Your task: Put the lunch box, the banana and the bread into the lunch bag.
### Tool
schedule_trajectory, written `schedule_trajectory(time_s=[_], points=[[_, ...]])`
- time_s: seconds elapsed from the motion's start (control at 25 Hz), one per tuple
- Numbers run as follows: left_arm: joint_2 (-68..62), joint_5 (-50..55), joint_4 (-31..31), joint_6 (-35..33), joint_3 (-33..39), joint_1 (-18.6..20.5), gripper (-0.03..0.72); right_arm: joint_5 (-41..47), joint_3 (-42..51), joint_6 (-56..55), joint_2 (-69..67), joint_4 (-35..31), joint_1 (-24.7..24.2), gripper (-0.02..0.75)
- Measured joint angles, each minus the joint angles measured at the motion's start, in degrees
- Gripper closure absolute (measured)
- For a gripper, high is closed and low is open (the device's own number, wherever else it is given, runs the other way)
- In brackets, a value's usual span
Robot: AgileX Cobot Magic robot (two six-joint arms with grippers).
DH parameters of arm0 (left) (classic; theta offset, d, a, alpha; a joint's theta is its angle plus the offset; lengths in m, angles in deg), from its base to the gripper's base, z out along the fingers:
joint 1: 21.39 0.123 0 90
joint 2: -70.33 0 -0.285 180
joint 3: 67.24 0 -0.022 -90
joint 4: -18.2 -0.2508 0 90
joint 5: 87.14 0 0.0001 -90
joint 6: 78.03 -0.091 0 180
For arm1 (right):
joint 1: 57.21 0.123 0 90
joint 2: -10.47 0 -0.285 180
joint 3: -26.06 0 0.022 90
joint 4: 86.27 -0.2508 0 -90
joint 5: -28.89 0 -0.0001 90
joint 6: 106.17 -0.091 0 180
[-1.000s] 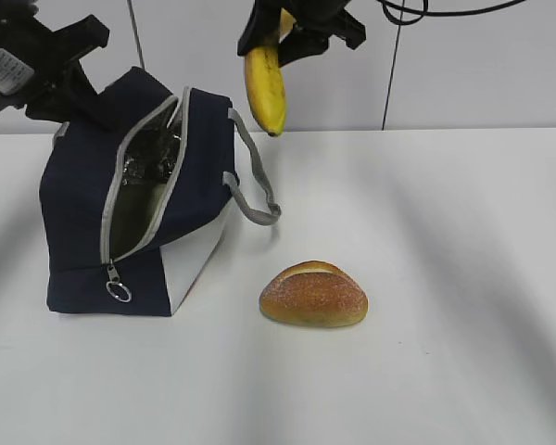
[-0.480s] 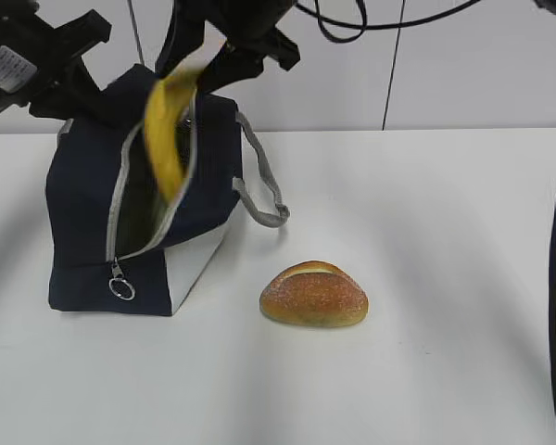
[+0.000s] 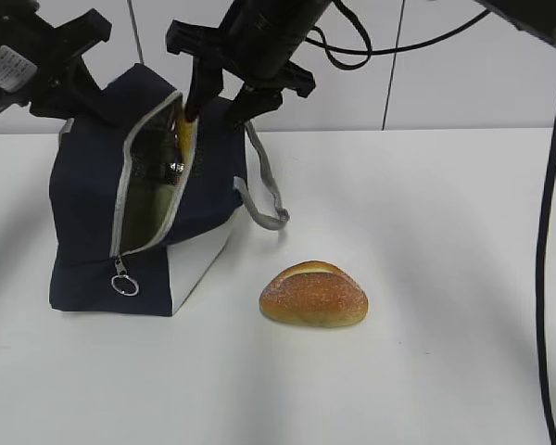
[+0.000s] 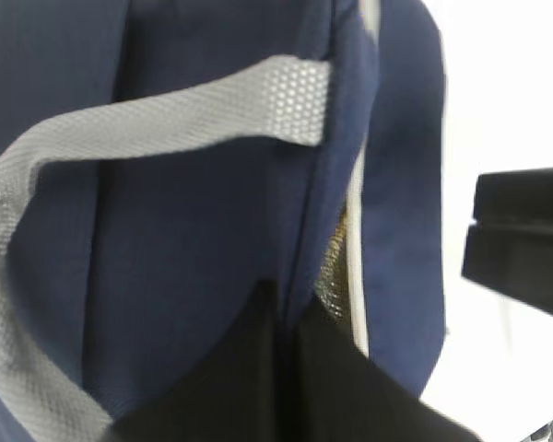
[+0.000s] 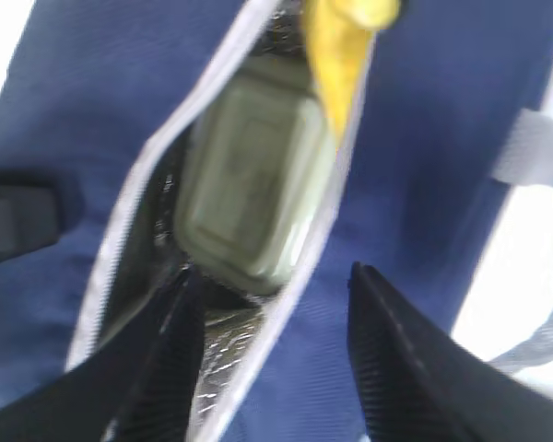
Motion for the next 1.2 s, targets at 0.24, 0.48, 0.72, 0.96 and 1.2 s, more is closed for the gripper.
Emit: schedule_trajectory(time_s=[0.24,0.48,0.72,0.96,1.2], points=[[0.00,0.00,0.06,0.00,0.00,0.00,0.691,0.00,0.03,2.97,1.62,2.70,-0.10,0.364],[0.00,0.12,0.06,0.00,0.00,0.00,0.691,-0.09,1.45,5.56,8.13,5.98,-0.10,0.363],[0.00,0.24,0.06,0.00,0.00,0.00,0.691,-0.09,13.45,8.60,17.68,8.17,-0.10,0.350],[0.00,0.24,0.06,0.00,0.00,0.00,0.691,-0.12,33.33,13.07,28.20,14.36,-0.10,0.350],[0.00,0.25,0.06,0.00,0.00,0.00,0.691,-0.34,50.69,21.86,34.78,15.34,-0.10,0.350]])
